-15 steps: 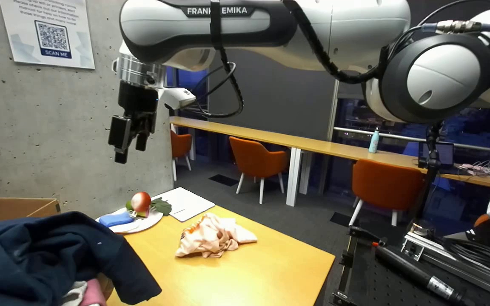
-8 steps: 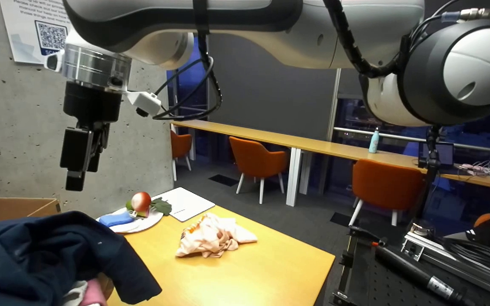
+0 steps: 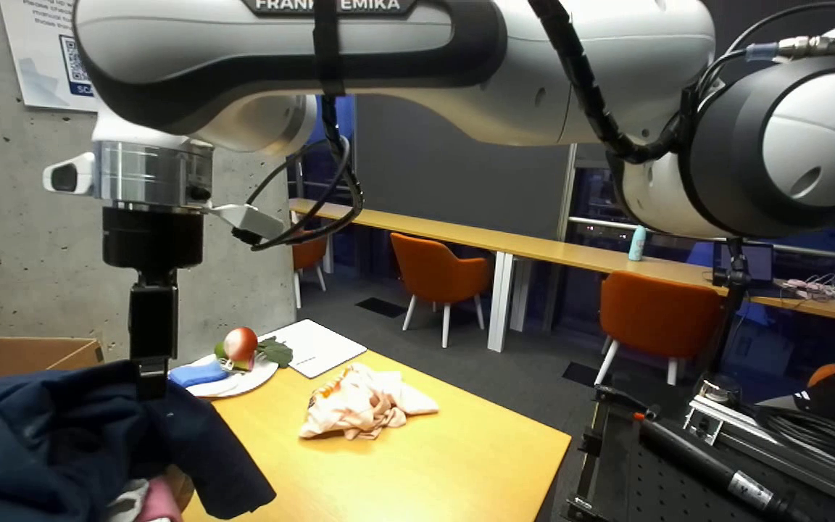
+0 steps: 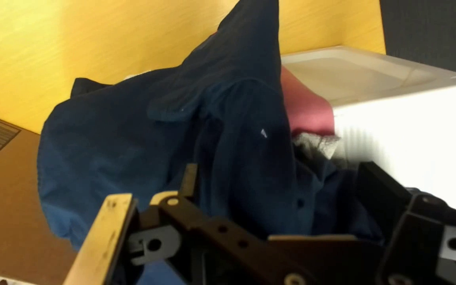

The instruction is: Put the clothes on top of the basket on the table

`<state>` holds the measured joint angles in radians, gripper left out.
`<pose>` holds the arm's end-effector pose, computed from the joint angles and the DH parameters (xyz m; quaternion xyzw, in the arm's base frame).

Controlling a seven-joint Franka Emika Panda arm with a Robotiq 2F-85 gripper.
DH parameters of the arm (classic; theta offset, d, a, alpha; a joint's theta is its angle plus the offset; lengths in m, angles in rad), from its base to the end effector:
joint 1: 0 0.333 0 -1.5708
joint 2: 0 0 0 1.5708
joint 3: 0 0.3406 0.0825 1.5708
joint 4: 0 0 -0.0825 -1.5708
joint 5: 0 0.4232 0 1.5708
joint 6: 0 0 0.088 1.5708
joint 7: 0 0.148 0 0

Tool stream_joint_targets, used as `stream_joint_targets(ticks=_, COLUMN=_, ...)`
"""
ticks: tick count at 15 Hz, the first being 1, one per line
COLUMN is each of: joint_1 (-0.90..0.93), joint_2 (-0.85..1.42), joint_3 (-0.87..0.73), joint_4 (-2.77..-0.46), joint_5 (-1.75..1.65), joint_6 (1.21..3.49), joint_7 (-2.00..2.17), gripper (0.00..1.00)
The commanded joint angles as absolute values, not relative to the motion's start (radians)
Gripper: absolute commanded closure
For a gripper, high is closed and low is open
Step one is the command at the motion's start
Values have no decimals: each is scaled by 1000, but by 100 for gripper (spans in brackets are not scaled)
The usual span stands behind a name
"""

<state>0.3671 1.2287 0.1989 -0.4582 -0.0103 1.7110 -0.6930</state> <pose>0.7846 0.3772 0.2631 -0.8422 -0.5316 -0.0265 0.0857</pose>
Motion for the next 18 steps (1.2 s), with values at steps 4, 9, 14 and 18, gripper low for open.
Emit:
stream_joint_targets(ticks=4, joint_1=397, joint_2=1295, joint_3=161, joint_4=-425, joint_5=-38, joint_6=1753, joint_7=-721, gripper=0)
stream_joint_targets(ticks=9, joint_1=415, joint_2=1320, joint_3=148, joint_4=-423, joint_5=-54, joint_6=1824, joint_7=-717, gripper=44)
stream_joint_targets(ticks=14, joint_1=423, joint_2=1294, joint_3=125, joint_4=-449, joint_5=-78, joint_6=1854, joint_7=-694, gripper=80)
stream_joint_targets(ticks=18, joint_1=422, joint_2=1260, joint_3=99, joint_4=-461, joint_5=-93, joint_6=1861, joint_7=-673, gripper=100)
